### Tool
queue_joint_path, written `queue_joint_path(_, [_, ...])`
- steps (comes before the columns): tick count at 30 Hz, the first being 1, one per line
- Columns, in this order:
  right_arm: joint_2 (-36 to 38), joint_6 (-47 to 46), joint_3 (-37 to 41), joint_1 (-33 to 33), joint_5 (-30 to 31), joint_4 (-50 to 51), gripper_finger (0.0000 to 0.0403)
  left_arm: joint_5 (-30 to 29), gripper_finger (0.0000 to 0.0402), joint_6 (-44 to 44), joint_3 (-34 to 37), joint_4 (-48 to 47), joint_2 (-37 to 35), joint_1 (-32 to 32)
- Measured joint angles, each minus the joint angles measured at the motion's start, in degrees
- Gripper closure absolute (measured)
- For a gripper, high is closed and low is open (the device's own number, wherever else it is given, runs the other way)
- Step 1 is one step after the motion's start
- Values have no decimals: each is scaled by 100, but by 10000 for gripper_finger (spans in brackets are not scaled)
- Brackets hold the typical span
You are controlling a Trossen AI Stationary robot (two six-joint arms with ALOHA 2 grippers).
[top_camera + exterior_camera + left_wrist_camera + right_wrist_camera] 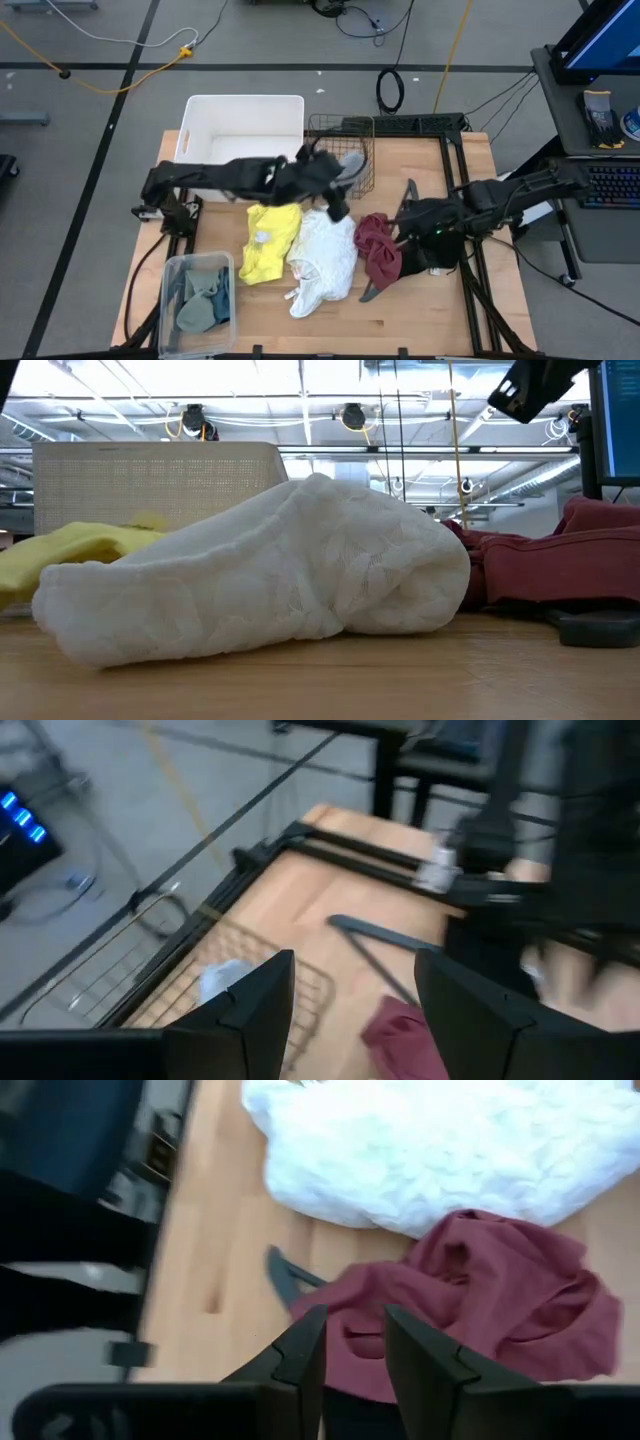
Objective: Pick & Place Cloths
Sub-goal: Put the pink boxer into the gold wire basket
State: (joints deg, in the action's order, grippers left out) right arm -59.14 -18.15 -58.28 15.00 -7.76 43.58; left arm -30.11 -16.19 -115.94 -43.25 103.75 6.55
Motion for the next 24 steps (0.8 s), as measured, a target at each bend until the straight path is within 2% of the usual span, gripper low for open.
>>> queue_joint_path(5, [-401, 426, 0, 49, 365, 16, 279, 2, 190, 279, 0, -19, -229, 557])
queue_joint_path(15, [-1264, 752, 0, 49, 349, -3, 204, 3, 190, 315, 0, -143, -374, 1272])
queue_joint_path(21, [-1462, 657, 0, 49, 284, -3, 191, 7, 190, -289, 2, -706, -322, 1449])
queue_joint_path(24, [-1385, 383, 0, 70, 29, 39, 191, 3, 190, -397, 48, -744, -319, 1490])
